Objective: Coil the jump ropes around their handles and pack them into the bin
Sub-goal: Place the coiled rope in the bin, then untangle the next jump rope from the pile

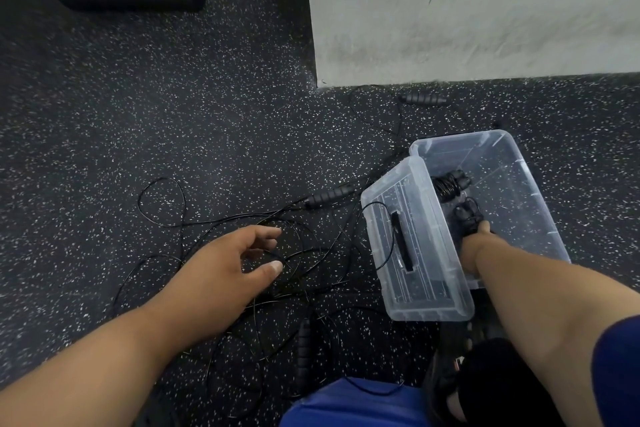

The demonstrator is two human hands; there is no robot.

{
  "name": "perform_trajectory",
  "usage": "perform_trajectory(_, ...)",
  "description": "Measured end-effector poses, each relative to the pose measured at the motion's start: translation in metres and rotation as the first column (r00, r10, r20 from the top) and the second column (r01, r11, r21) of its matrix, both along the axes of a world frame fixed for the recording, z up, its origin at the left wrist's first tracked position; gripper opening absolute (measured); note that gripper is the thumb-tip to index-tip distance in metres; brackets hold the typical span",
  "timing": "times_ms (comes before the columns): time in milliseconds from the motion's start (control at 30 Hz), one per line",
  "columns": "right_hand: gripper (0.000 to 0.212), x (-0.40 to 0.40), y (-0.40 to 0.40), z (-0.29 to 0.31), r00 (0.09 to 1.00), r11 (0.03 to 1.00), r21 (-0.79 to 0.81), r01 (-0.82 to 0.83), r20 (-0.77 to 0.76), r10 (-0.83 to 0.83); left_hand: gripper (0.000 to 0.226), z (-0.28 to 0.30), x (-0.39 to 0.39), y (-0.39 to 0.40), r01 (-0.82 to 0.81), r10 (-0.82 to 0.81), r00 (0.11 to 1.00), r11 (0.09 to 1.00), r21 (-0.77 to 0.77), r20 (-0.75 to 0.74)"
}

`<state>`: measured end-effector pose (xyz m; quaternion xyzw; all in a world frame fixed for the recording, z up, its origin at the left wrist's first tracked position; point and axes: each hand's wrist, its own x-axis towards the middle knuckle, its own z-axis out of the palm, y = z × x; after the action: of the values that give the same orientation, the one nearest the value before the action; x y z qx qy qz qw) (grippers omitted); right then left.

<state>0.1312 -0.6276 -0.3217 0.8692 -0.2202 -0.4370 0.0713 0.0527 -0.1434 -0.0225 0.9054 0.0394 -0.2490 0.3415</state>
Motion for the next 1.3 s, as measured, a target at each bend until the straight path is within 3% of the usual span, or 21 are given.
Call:
perform_trajectory(133,0.067,0.001,0.017,0.011,0.998,0.998,-0.028,-0.054,0.014,0.054,0.041,-0.001,-0.001,0.001,0.006,-0.006,1.0,1.0,0.002,0.005)
perform_trajectory(200,0.073,0.002,0.027,0.028,0.999,0.999,0.007,0.031,0.018,-0.031,0.042,-0.001,-0.001,0.001,0.006,-0.006,1.0,1.0,0.004,0.005)
perform_trajectory(233,0.07,0.004,0.035,0.045,0.991,0.996,0.035,0.087,0.102,-0.09,0.042,-0.001,-0.001,0.001,0.007,-0.007,1.0,1.0,0.006,0.005)
perform_trajectory(333,0.042,0.012,0.054,0.091,0.899,0.99,0.103,0.097,0.418,-0.132,0.041,0.0,-0.002,0.003,0.008,-0.008,1.0,1.0,0.007,0.002)
perform_trajectory(433,0.024,0.02,0.064,0.107,0.799,0.974,0.199,0.109,0.565,-0.205,0.042,0.001,-0.004,0.003,0.01,-0.01,1.0,1.0,0.009,0.013)
perform_trajectory(500,0.017,0.024,0.072,0.116,0.758,0.964,0.249,0.094,0.61,-0.231,0.042,0.003,-0.005,0.003,0.014,-0.015,1.0,1.0,0.012,0.018)
perform_trajectory(700,0.026,0.028,0.083,0.135,0.594,0.917,0.39,0.09,0.718,-0.363,0.042,0.006,-0.009,0.005,0.026,-0.026,0.999,1.0,0.009,0.022)
perform_trajectory(800,0.024,0.028,0.082,0.143,0.598,0.908,0.413,0.075,0.71,-0.372,0.041,0.009,-0.012,0.006,0.022,-0.022,0.999,1.0,-0.001,0.03)
perform_trajectory(967,0.025,0.014,0.075,0.143,0.604,0.93,0.367,0.034,0.734,-0.312,0.042,0.013,-0.016,0.005,0.037,-0.037,0.999,0.999,0.002,0.025)
perform_trajectory(1100,0.027,0.023,0.108,0.156,0.579,0.925,0.345,-0.156,0.791,-0.197,0.041,0.013,-0.019,0.007,0.04,-0.04,0.998,0.999,-0.001,0.046)
perform_trajectory(1200,0.02,0.031,0.152,0.168,0.609,0.862,0.294,-0.413,0.793,0.021,0.042,0.013,-0.022,0.007,0.045,-0.045,0.998,0.999,0.004,0.052)
perform_trajectory(1300,0.022,0.02,0.192,0.161,0.676,0.765,0.267,-0.586,0.682,0.28,0.041,0.014,-0.024,0.008,0.055,-0.056,0.997,0.998,0.024,0.054)
